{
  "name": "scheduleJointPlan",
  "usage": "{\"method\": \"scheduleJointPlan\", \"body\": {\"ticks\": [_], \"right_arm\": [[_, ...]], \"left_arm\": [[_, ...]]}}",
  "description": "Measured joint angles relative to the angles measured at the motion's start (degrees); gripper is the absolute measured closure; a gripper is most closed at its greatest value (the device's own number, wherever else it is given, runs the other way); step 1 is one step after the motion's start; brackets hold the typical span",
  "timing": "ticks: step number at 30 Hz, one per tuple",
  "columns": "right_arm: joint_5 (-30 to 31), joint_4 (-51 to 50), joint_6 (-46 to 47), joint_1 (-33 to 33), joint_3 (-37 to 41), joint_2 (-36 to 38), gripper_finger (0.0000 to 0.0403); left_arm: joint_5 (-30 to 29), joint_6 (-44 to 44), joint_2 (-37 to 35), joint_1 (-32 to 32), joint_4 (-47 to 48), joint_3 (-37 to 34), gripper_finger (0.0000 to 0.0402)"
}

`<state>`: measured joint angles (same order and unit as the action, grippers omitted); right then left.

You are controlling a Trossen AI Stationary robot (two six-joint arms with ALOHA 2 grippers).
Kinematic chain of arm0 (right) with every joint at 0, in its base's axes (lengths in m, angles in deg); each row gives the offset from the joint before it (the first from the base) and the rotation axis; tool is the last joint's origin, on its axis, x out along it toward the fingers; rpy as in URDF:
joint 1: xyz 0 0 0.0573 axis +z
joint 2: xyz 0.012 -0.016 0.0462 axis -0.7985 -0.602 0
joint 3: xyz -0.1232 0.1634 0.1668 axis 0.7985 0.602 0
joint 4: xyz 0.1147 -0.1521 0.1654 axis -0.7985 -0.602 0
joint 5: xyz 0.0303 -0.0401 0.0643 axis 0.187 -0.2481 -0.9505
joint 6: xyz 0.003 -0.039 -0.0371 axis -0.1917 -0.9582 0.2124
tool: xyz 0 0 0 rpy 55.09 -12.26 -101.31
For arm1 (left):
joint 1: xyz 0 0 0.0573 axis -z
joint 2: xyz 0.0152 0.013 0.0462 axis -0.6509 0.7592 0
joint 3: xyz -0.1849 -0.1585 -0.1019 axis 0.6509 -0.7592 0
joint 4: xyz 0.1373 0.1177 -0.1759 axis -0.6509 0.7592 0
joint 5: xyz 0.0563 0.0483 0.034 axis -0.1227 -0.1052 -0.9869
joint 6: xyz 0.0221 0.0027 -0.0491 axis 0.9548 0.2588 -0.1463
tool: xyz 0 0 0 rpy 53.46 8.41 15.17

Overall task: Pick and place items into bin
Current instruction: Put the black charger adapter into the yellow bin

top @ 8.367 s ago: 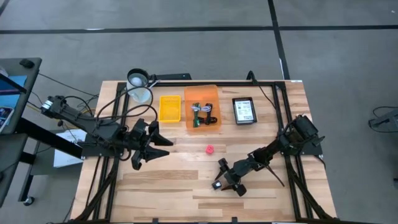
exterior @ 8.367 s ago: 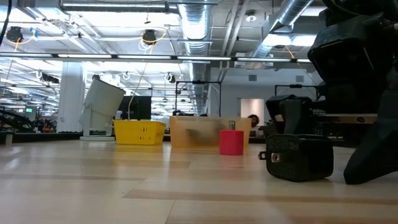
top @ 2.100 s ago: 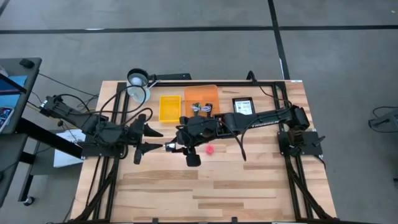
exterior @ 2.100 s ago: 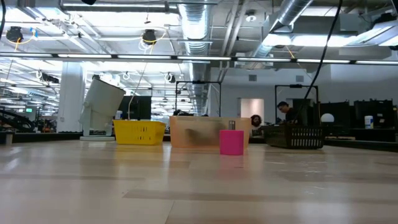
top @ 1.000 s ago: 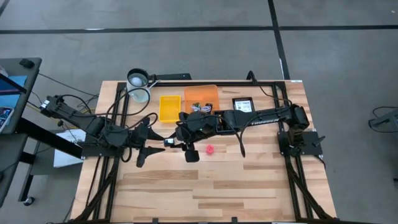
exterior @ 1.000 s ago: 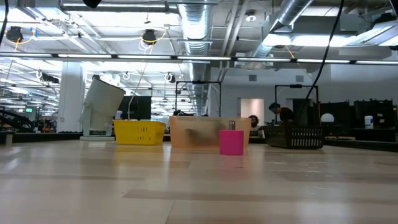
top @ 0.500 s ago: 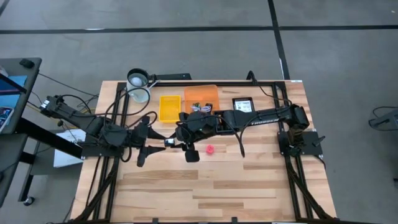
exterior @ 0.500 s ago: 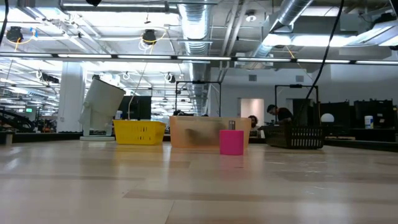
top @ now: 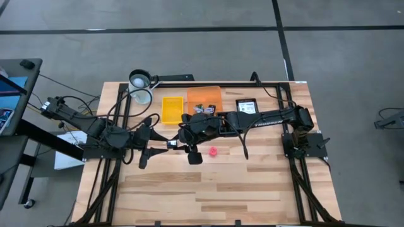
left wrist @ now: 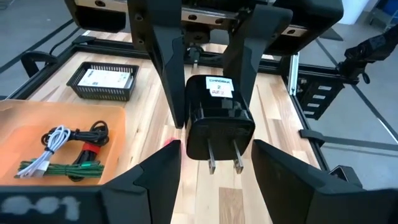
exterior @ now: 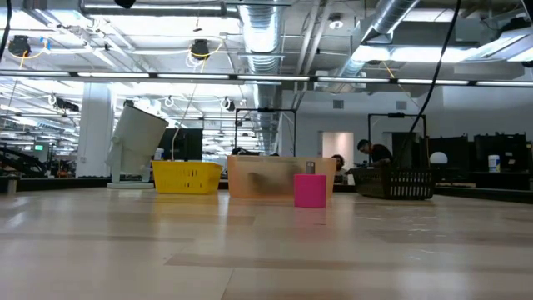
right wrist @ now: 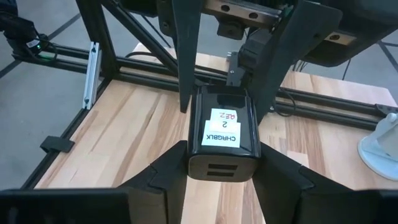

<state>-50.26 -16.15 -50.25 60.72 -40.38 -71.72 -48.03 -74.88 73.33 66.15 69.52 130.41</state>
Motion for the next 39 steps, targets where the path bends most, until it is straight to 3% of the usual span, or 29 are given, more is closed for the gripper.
{"method": "scheduleJointPlan", "body": {"ticks": [14, 30, 39], "right_arm": [[0.2, -0.1, 0.0, 0.0, 0.0, 0.0, 0.0256], [0.3, -0.1, 0.0, 0.0, 0.0, 0.0, 0.0260], [0.7, -0.4, 0.4, -0.1, 0.0, 0.0, 0.0255]], "left_arm": [[-0.3, -0.3, 0.0, 0.0, 0.3, 0.0, 0.0262], [-2.4, -0.2, 0.0, 0.0, 0.5, 0.0, 0.0269], [-3.5, -0.1, -0.1, 0.0, 0.8, 0.0, 0.0323]]}}
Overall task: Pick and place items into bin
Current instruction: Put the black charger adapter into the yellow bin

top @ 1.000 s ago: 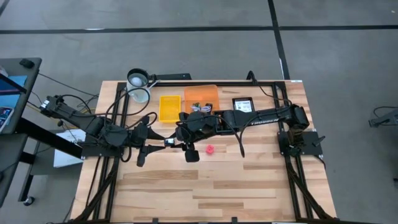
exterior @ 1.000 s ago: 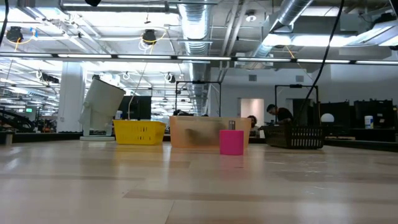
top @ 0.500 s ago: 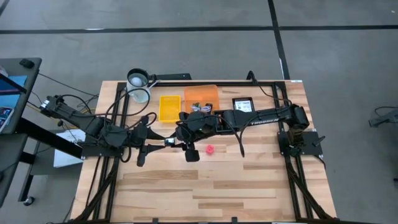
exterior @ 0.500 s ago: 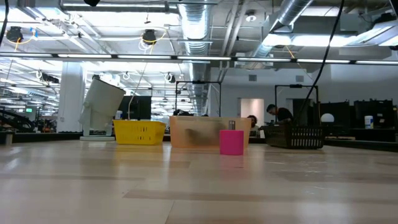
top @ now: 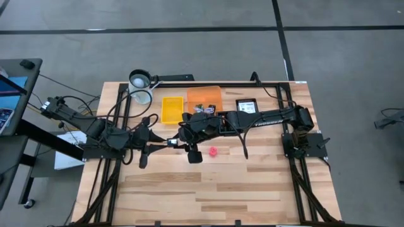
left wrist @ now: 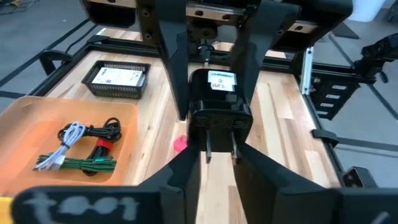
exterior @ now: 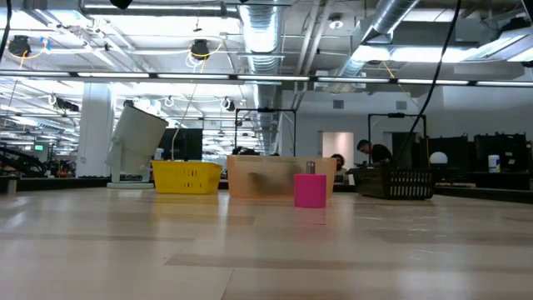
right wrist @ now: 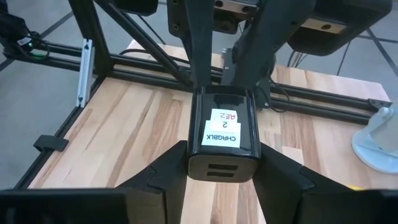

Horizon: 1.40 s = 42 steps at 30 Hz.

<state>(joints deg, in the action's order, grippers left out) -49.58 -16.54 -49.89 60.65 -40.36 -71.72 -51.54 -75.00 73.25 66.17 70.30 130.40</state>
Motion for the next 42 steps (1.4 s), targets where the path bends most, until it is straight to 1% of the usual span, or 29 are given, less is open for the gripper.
{"method": "scheduleJointPlan", "body": {"ticks": [3, 10, 18, 24, 27, 36, 42], "right_arm": [[-0.2, 0.0, -0.2, 0.0, 0.0, 0.0, 0.0261], [-0.2, 0.1, -0.2, 0.0, 0.0, 0.0, 0.0256], [-0.4, 0.0, -0.3, 0.0, 0.0, 0.0, 0.0260], [-0.4, 0.1, -0.6, 0.0, 0.0, 0.0, 0.0229], [-0.5, -0.1, -0.6, 0.0, 0.0, 0.0, 0.0221], [-0.4, -1.1, -0.6, 0.1, 0.0, 0.0, 0.0232], [-0.4, -5.4, -0.8, -1.3, 0.0, 0.0, 0.0234]], "left_arm": [[0.4, 0.0, 0.0, 0.0, -0.3, 0.0, 0.0338], [0.4, 0.0, 0.0, 0.0, -0.3, 0.0, 0.0363], [0.4, 0.0, 0.0, 0.0, -0.4, 0.0, 0.0360], [0.3, 0.0, 0.1, -0.1, -1.6, 0.0, 0.0361], [0.1, 0.6, 0.1, -0.1, -2.5, 0.0, 0.0360], [0.0, 1.6, 0.1, -0.1, -3.4, 0.0, 0.0359], [-3.4, 1.8, -0.9, -0.1, -2.0, 0.0, 0.0359]]}}
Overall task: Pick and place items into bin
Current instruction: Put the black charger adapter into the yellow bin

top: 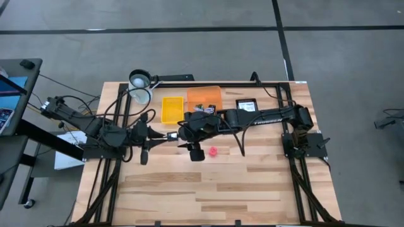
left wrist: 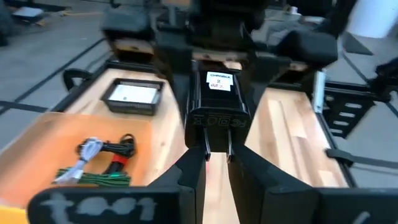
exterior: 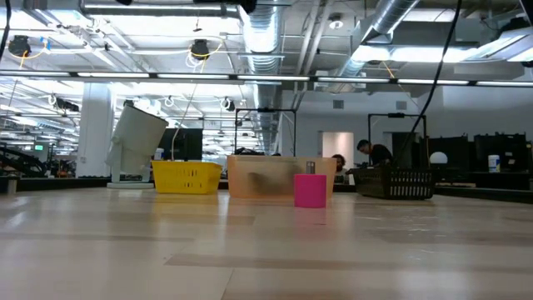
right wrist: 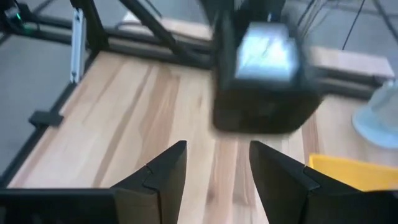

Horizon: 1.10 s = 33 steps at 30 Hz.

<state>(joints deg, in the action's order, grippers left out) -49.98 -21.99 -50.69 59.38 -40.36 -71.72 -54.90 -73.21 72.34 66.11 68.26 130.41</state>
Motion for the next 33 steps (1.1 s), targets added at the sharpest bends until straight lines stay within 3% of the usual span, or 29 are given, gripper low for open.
{"method": "scheduleJointPlan", "body": {"ticks": [6, 11, 14, 21, 33], "right_arm": [[0.0, -5.5, 0.0, -1.4, 0.0, 0.0, 0.0232], [0.2, -9.0, 0.2, -2.5, 0.0, 0.0, 0.0236], [0.1, -11.1, 1.6, -3.2, 0.0, 0.0, 0.0237], [0.2, -13.1, 3.4, -4.4, 0.0, 0.0, 0.0238], [0.1, -13.2, 4.7, -4.1, 0.0, 0.0, 0.0243]], "left_arm": [[-5.9, -1.7, -2.7, 0.0, 6.0, 0.0, 0.0358], [-14.2, -7.3, -4.3, -0.9, 14.3, 0.0, 0.0358], [-15.7, -11.9, -4.3, -3.4, 18.7, 0.0, 0.0358], [-12.8, -17.0, -2.2, -12.2, 21.8, 0.0, 0.0358], [-0.7, -12.5, 6.9, -26.5, 24.4, 0.0, 0.0358]]}}
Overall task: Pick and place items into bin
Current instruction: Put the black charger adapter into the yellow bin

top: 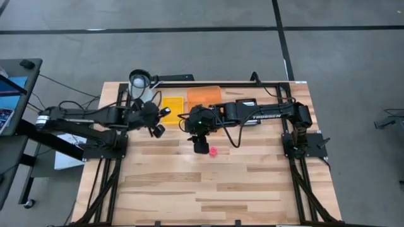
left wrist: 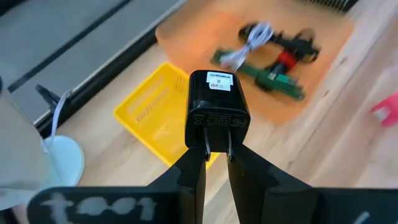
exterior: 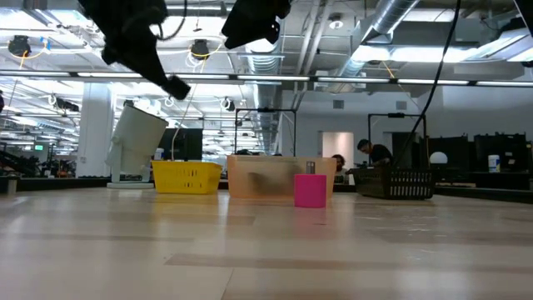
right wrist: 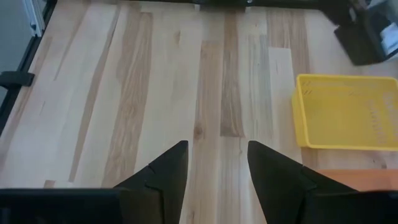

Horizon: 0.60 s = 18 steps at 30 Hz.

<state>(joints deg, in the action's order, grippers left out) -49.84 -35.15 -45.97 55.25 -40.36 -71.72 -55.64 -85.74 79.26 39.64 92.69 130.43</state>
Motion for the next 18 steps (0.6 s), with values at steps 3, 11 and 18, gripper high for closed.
{"method": "scheduleJointPlan", "body": {"ticks": [3, 11, 18], "right_arm": [[0.0, 0.0, 1.0, 0.0, 0.0, 0.0, 0.0246], [0.0, 0.0, 1.3, 0.4, 0.0, 0.0, 0.0249], [0.0, -0.1, 1.4, 0.8, 0.0, 0.0, 0.0249]], "left_arm": [[0.9, 2.1, 2.6, -2.2, -0.4, 0.0, 0.0358], [4.4, 8.2, 8.6, -7.4, -1.5, 0.0, 0.0358], [5.4, 13.6, 11.9, -11.6, -1.7, 0.0, 0.0358]]}}
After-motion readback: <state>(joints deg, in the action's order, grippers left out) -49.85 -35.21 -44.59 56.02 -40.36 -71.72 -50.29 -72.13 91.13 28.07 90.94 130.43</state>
